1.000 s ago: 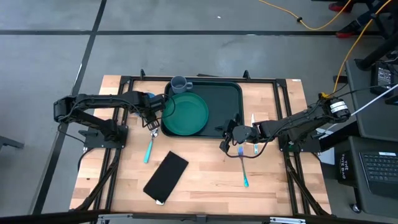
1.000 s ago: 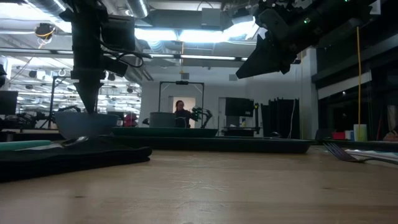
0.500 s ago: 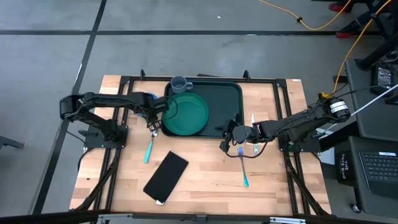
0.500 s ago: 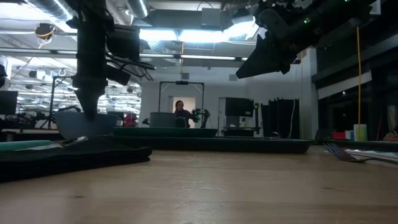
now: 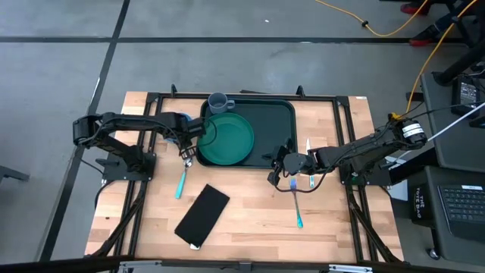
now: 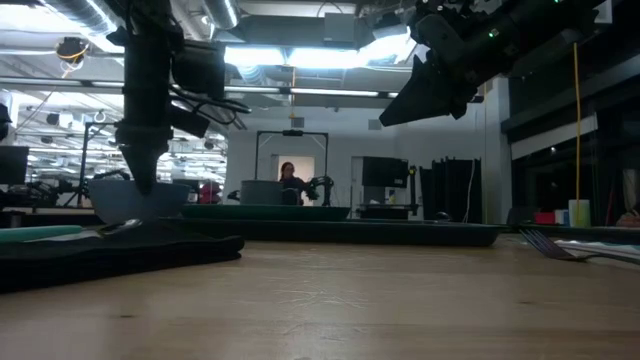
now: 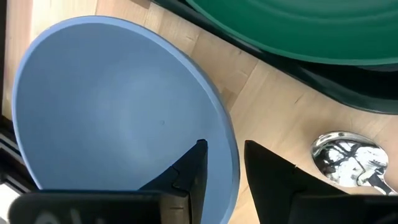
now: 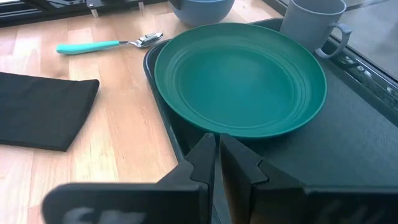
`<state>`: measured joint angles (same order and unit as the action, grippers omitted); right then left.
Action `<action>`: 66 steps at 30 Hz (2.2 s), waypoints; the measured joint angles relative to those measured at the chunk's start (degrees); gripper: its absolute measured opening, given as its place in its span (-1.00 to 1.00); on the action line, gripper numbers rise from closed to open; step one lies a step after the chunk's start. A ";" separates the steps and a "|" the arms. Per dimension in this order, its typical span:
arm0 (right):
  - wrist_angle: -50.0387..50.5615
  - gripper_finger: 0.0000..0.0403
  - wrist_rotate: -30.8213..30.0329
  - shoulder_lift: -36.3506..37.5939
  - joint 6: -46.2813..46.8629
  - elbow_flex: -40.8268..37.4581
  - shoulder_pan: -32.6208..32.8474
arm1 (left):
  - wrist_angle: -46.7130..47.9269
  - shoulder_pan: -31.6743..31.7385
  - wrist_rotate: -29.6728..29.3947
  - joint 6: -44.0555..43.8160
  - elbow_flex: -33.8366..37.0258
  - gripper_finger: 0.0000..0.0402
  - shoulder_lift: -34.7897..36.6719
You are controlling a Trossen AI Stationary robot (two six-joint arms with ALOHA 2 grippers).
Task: Set up tray
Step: Put the blue bowl on the green plate
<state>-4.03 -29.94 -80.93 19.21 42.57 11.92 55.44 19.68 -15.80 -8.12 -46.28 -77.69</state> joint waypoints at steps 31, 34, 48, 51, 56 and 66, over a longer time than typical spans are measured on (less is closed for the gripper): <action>0.02 -0.85 0.01 0.00 -1.08 0.00 0.00 | 9.09 -1.33 -0.79 7.90 -6.52 -0.99 5.63; 0.02 -0.85 0.01 0.00 -1.85 0.00 0.01 | 8.53 -1.31 -0.82 7.42 -7.03 -0.99 10.15; 0.00 -0.85 -0.01 0.00 -1.78 0.01 -0.01 | 5.27 -6.50 0.78 5.90 -7.02 -0.99 18.15; -0.02 -0.85 -0.01 0.00 -1.78 0.00 -0.02 | 5.05 -8.60 1.39 5.90 -7.02 -0.99 17.18; -0.02 -0.85 -0.01 0.00 -1.67 0.01 0.00 | 4.37 -12.05 2.10 5.90 -7.02 -0.99 15.60; 0.85 -0.85 -1.64 0.00 0.43 0.02 0.30 | -1.89 -17.47 3.64 5.83 -7.02 -0.99 9.90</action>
<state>-3.19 -31.59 -80.93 19.65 42.59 12.22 53.55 2.21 -12.17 -2.29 -53.30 -67.79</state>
